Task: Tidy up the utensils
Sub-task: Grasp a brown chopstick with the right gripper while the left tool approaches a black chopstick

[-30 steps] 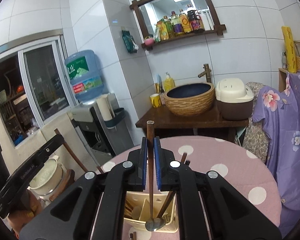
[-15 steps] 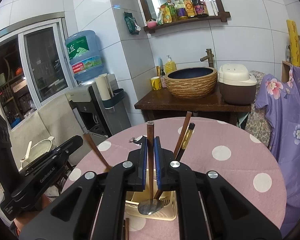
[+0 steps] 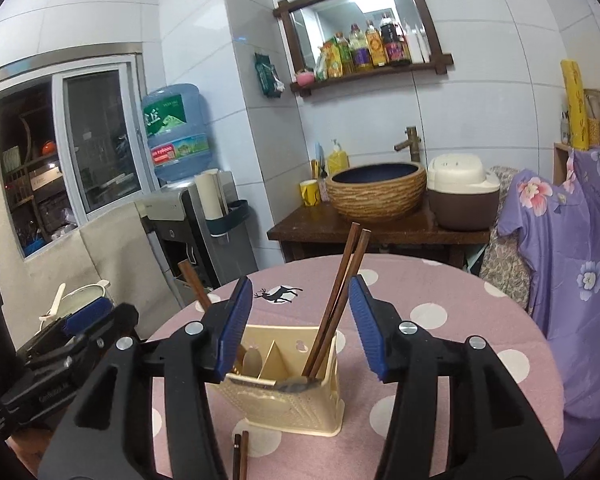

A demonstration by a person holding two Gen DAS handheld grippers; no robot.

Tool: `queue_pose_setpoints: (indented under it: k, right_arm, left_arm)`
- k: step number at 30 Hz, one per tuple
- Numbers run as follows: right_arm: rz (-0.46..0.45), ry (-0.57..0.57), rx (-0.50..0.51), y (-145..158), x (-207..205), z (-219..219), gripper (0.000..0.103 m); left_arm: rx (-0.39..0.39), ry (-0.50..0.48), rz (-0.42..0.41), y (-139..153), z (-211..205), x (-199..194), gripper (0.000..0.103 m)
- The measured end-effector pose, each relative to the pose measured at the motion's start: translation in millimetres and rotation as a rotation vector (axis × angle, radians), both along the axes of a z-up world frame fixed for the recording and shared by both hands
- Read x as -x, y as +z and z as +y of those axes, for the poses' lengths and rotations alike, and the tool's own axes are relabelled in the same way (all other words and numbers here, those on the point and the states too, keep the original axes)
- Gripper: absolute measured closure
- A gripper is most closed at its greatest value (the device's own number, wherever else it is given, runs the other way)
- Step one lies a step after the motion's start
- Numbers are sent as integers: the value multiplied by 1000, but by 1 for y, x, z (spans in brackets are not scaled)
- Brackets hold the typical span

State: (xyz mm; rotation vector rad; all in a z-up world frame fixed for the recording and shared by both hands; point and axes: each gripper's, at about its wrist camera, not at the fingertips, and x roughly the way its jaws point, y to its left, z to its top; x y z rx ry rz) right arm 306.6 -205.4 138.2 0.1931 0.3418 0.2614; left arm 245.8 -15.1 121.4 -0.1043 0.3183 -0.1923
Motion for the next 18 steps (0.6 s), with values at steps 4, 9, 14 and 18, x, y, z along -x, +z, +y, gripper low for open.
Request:
queue_pose_setpoints:
  k: [4, 9, 14, 18]
  right_arm:
    - [-63, 9, 30, -6, 51, 1, 36]
    - [21, 80, 77, -49, 83, 15, 36]
    - [253, 138, 144, -122, 77, 40, 36]
    - [354, 170, 229, -167, 77, 67, 36]
  left_arm:
    - [-15, 11, 2, -14, 13, 29, 16]
    - [-34, 85, 92, -48, 35, 48, 15]
    - [-13, 114, 231, -89, 51, 55, 15]
    - [-7, 140, 282, -112, 56, 63, 15]
